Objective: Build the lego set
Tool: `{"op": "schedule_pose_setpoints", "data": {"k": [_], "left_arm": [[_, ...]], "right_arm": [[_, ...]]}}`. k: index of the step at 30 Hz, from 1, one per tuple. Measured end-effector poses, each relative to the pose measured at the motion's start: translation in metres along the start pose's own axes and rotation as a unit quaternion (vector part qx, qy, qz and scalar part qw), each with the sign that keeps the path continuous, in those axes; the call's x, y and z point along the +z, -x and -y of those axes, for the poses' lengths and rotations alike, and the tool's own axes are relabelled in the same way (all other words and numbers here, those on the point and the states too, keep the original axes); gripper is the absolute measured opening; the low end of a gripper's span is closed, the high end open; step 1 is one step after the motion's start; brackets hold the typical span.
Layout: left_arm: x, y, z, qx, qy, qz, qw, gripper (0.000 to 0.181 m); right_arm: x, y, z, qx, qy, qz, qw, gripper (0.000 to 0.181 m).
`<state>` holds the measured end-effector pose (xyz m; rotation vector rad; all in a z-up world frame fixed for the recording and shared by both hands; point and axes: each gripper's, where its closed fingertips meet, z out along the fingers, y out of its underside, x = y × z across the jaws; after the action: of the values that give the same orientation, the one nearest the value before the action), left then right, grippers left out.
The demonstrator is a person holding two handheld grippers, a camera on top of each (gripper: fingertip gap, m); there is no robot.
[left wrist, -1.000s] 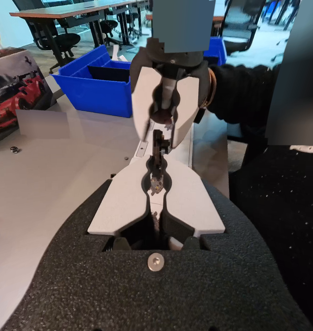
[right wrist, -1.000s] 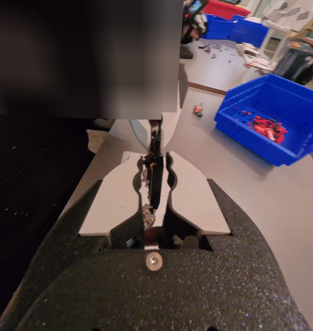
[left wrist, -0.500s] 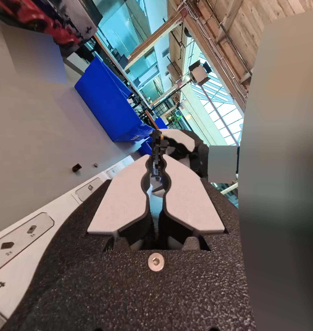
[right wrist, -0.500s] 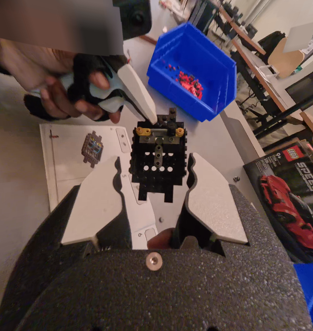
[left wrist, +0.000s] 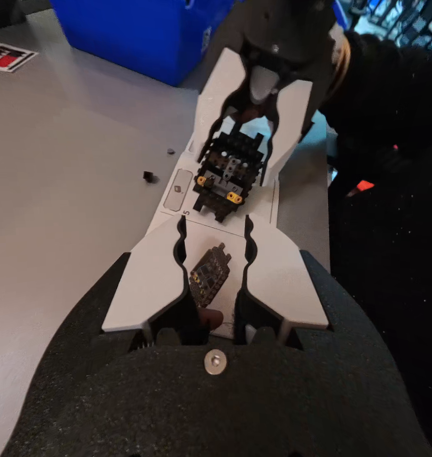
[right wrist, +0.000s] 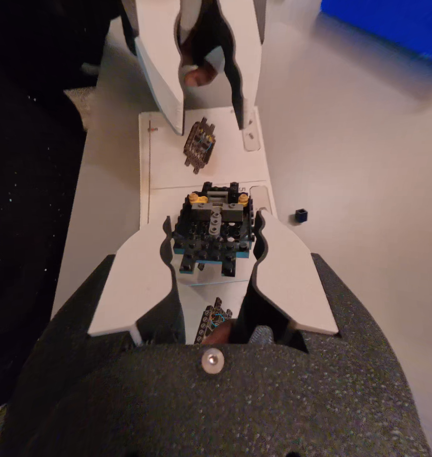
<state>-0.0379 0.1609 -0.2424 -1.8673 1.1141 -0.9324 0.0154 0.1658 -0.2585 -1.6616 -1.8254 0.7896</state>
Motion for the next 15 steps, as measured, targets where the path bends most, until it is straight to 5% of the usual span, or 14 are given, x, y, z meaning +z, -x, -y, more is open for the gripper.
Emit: {"op": "schedule_pose_setpoints", "data": {"k": [5, 9, 13, 15], "left_arm": [[0.011, -0.009, -0.006, 0.025, 0.024, -0.014, 0.999, 0.039], [0.007, -0.001, -0.005, 0.028, 0.022, 0.012, 0.999, 0.034], [0.003, 0.006, 0.002, 0.026, -0.007, 0.030, 0.999, 0.029], [0.002, 0.005, 0.001, 0.022, -0.006, 0.024, 0.999, 0.029]], "right_arm": [[0.013, 0.004, -0.022, -0.025, 0.069, 0.021, 0.997, 0.065], [-0.003, -0.010, -0.005, 0.011, 0.017, 0.019, 1.000, 0.078], [-0.011, -0.054, 0.002, 0.024, 0.008, -0.036, 0.999, 0.028], [-0.001, -0.066, -0.005, 0.005, 0.037, -0.033, 0.999, 0.025]]}}
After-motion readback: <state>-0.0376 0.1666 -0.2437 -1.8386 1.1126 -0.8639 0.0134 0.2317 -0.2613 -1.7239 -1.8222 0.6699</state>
